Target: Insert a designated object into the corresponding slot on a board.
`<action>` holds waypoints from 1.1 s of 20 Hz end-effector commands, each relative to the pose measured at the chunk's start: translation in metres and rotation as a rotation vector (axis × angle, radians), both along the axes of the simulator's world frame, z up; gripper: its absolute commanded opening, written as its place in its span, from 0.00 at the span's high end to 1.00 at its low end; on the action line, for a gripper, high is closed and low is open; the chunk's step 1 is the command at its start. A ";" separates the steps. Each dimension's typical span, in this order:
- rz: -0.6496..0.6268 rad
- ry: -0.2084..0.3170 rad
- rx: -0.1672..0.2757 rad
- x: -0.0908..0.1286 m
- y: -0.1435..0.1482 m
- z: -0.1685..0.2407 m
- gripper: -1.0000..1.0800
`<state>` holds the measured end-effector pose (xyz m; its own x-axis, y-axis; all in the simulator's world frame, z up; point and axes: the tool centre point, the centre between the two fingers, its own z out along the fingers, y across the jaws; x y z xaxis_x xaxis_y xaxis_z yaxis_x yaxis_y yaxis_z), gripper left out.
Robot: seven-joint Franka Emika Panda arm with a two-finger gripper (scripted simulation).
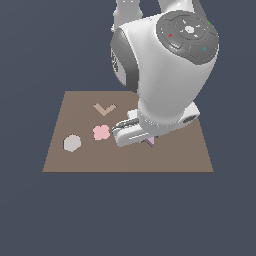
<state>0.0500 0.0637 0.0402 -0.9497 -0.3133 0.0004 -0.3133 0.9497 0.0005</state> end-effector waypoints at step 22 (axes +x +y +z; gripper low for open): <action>0.035 -0.002 -0.001 -0.001 0.002 -0.010 0.04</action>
